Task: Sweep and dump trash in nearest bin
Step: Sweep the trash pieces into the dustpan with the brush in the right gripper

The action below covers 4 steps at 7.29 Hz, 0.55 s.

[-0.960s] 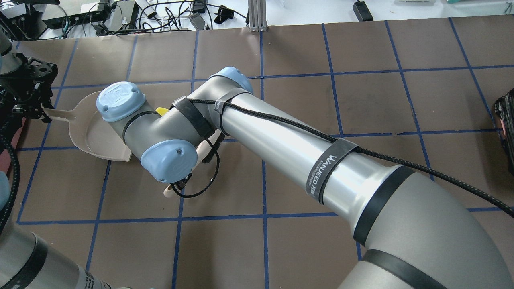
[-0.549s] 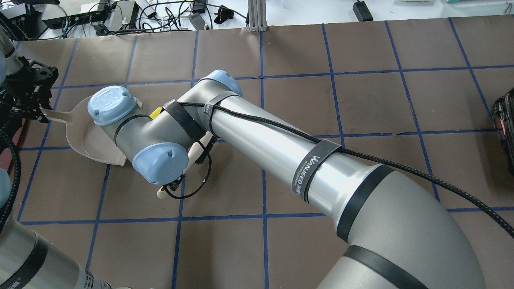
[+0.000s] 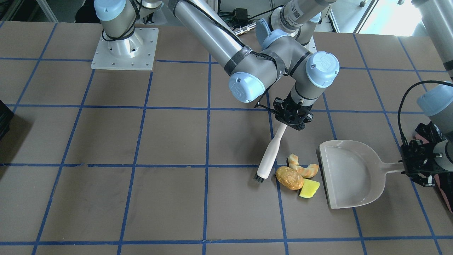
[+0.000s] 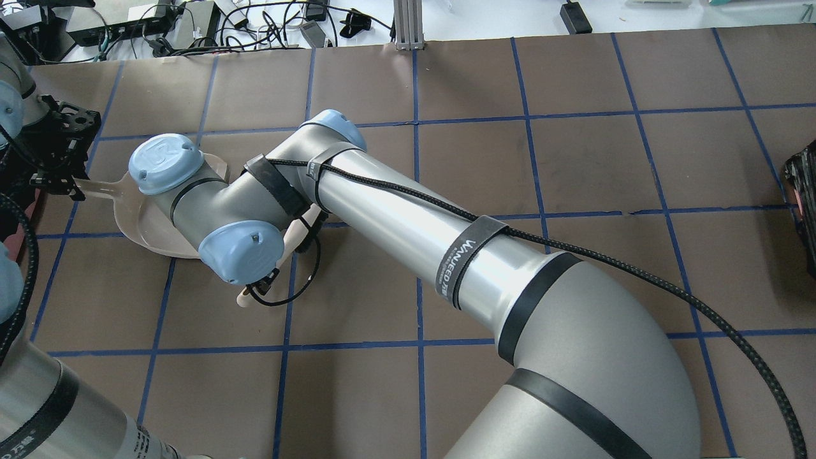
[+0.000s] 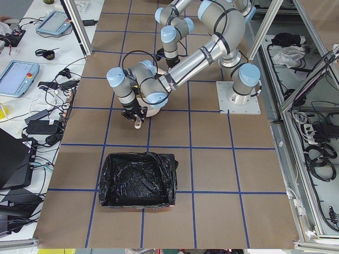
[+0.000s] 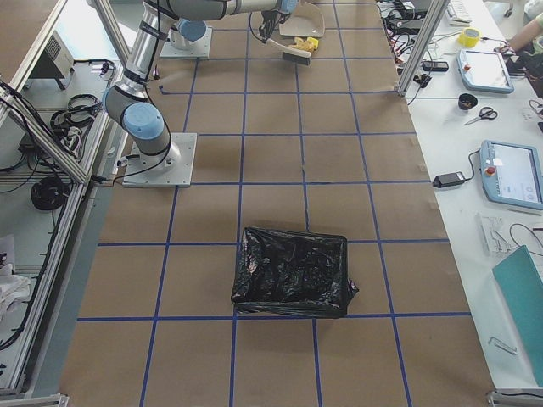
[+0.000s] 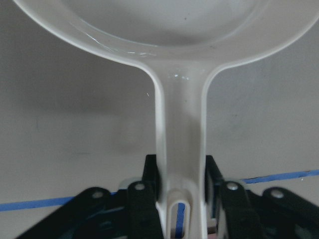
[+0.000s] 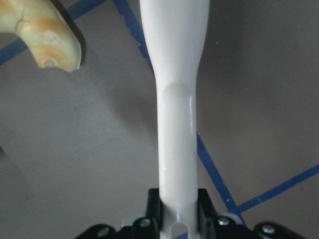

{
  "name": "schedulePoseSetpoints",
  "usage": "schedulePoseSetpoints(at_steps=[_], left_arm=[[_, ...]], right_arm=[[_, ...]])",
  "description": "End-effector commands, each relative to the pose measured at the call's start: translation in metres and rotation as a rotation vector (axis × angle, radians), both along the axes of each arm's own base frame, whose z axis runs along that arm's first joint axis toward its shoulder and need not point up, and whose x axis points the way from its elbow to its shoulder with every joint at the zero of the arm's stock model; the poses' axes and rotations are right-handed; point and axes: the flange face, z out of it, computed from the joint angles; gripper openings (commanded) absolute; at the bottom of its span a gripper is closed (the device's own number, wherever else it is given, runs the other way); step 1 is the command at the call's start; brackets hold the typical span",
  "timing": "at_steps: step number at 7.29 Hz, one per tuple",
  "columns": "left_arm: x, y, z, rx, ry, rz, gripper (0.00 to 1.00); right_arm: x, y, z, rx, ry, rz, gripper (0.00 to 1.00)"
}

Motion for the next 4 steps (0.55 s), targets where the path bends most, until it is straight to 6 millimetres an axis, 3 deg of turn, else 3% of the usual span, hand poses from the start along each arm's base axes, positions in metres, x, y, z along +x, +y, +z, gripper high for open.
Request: schedulePoseSetpoints(at_steps=[1, 4], left_arm=[[-0.004, 0.0, -0.003, 0.002, 0.0, 0.019, 0.0], [-0.024, -0.002, -0.012, 0.005, -0.007, 0.033, 0.0]], right_arm=[[0.015, -0.014, -0.007, -0.009, -0.034, 0.079, 0.0], [0.036, -0.034, -0.019, -0.03, -0.084, 0.263, 0.0]])
